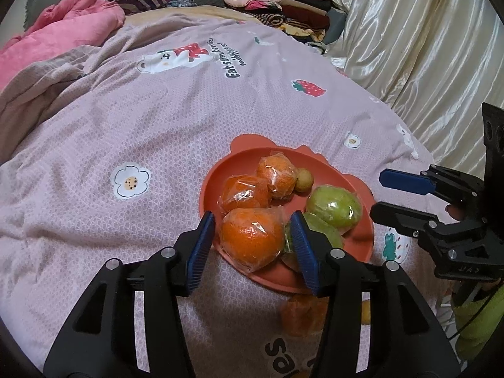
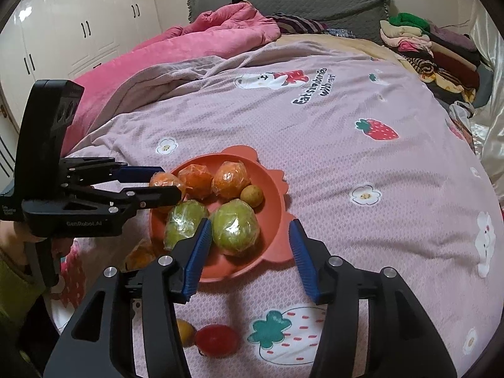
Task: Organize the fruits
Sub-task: 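Open the right tool to drop the brown fruit while the left tool releases the orange into the plate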
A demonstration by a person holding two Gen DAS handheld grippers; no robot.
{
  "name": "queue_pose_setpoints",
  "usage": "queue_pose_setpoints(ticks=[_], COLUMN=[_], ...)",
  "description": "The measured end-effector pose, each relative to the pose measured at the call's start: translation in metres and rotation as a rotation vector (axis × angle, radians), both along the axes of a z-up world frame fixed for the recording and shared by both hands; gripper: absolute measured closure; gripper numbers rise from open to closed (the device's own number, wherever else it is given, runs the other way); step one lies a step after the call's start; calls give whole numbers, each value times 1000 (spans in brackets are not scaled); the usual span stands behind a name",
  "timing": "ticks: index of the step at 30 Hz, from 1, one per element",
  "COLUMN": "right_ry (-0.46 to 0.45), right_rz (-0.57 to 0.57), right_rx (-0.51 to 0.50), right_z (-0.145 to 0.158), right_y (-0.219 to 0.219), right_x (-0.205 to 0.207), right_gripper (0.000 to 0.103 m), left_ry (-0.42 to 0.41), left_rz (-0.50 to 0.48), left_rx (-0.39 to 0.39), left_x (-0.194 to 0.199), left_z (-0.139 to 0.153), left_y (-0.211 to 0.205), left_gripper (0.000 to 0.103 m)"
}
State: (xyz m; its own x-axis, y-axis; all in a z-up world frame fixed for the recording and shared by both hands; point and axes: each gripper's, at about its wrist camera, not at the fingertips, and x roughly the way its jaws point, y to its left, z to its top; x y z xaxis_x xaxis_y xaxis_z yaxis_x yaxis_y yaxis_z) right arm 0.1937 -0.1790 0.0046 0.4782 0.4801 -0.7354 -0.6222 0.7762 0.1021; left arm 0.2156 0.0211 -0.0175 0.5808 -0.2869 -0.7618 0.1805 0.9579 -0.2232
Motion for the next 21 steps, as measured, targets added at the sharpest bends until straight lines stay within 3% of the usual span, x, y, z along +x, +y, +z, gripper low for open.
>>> queue_pose_setpoints(ticks=[3, 21], right_ry=[5, -10], right_rz=[-3, -6], right_rx=[1, 18], right_z=[-1, 8], right_y=[-1, -3], right_x=[-3, -18], right_gripper=[49, 37], left_ry=[-5, -51], left_rz=[2, 47], left_rx=[-3, 12], left_x=[-2, -18], left_z=[2, 22], left_y=[0, 8], left_gripper=[61, 33])
